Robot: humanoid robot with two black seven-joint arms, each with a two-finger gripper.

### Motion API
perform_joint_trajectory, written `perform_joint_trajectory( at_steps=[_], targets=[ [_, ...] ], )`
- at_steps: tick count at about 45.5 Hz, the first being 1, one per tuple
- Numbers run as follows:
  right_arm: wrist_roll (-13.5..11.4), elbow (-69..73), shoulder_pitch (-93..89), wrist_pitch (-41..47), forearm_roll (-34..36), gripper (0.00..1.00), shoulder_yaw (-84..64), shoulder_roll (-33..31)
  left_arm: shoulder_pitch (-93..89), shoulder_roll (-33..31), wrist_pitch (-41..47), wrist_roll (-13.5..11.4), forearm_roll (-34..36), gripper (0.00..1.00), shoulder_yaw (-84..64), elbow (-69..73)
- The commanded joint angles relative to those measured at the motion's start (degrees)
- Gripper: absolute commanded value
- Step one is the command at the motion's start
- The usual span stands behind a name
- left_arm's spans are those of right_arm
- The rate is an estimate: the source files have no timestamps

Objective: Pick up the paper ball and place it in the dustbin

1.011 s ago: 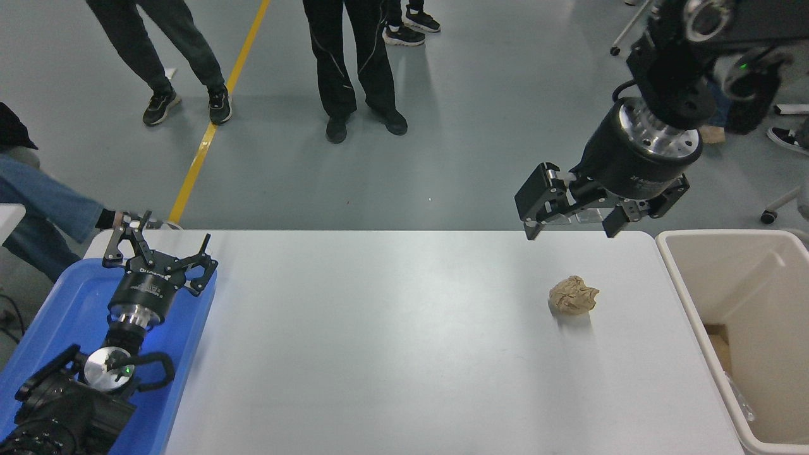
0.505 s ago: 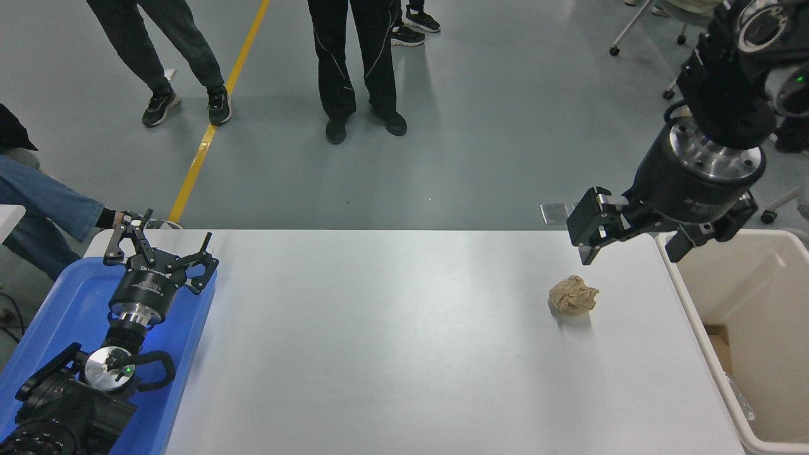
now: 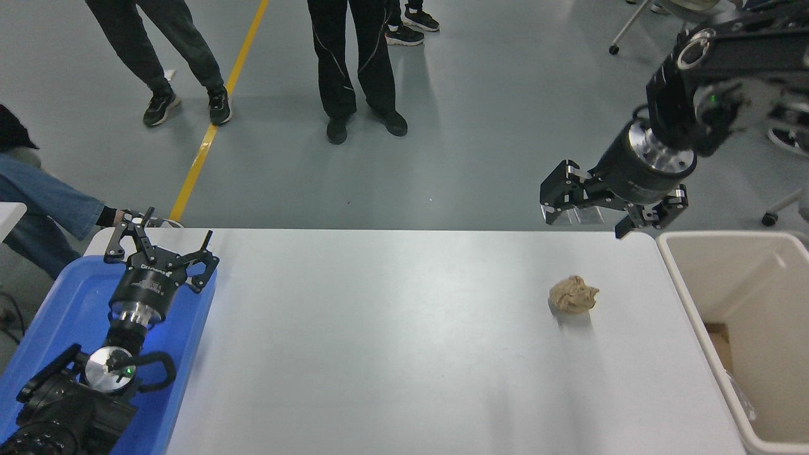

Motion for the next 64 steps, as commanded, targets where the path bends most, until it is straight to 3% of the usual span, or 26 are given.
perform_joint_trajectory(
  at_steps=[1,14,30,49,64],
  targets=[
    [0.0,-17.5,-15.3,-0.6,-0.3,1.00,5.6,6.8,0.0,0.0,0.0,0.0,0.0,0.99,0.0,0.0],
    [0.1,-33.0,-28.4,-0.8,-3.7,1.00,5.7,16.7,-0.1,0.0,0.0,0.0,0.0,0.99,0.0,0.0],
    [0.1,-37.4,-34.8,-4.0,-11.8,1.00,5.3,17.0,-0.1,0.0,0.0,0.0,0.0,0.99,0.1,-0.1],
    [0.3,-43.9,-42.4,-12.1,-12.0,1.00,5.3,19.1,-0.1,0.0,0.0,0.0,0.0,0.99,0.1,-0.1],
    [1.2,-43.9,-45.5,-24.3,-12.0,1.00,5.3,19.2,-0.1,0.0,0.0,0.0,0.0,0.99,0.1,-0.1]
  ],
)
